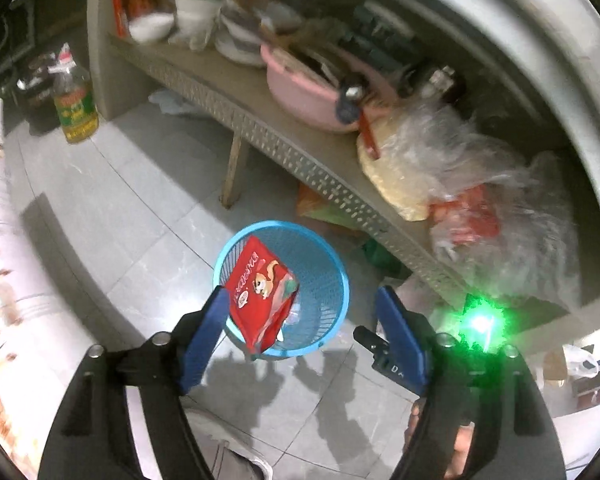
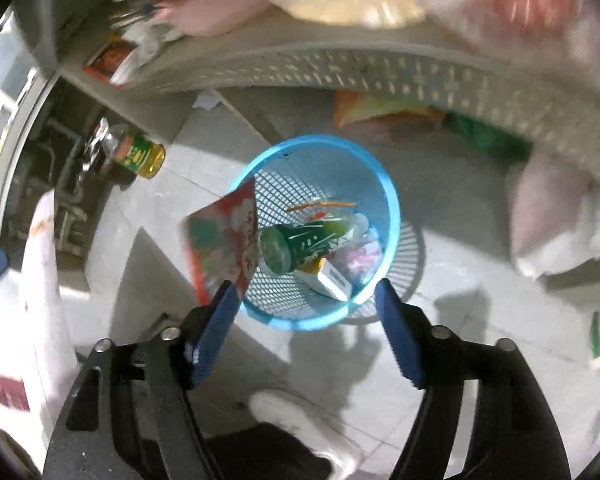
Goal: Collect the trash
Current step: 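Move both tools back over the table, then grasp the blue toothpaste box with the right tool while the left tool approaches the pink sponge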
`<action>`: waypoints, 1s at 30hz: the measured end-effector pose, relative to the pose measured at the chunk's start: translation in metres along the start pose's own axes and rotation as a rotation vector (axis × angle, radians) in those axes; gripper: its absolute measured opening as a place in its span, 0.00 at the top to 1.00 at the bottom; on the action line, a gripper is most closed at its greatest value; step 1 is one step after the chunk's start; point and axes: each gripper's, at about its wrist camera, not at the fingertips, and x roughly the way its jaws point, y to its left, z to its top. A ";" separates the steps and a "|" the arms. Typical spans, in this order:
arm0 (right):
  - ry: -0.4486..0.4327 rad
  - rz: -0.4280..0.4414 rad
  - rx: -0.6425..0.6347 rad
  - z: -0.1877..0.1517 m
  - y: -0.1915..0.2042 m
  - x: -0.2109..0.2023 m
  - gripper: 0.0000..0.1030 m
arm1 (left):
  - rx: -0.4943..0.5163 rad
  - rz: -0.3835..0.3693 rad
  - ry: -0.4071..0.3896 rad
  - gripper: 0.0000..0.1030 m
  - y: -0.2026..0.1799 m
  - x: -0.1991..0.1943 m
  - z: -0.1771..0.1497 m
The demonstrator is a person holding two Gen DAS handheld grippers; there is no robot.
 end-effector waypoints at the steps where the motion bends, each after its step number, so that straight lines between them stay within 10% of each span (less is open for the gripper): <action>1: -0.013 -0.009 -0.021 -0.003 0.004 -0.008 0.22 | -0.001 -0.007 -0.018 0.23 0.000 -0.011 -0.005; 9: -0.234 -0.070 -0.342 -0.038 0.080 -0.103 0.08 | -0.071 -0.006 -0.159 0.07 0.034 -0.149 -0.092; 18: -0.304 0.086 -0.714 -0.101 0.195 -0.147 0.08 | -0.360 0.289 -0.324 0.06 0.133 -0.284 -0.226; 23: -0.132 0.407 -0.936 -0.165 0.276 -0.146 0.08 | -0.598 0.439 -0.396 0.06 0.189 -0.333 -0.306; 30: 0.181 0.599 -1.297 -0.282 0.383 -0.125 0.11 | -0.754 0.658 -0.400 0.06 0.237 -0.369 -0.363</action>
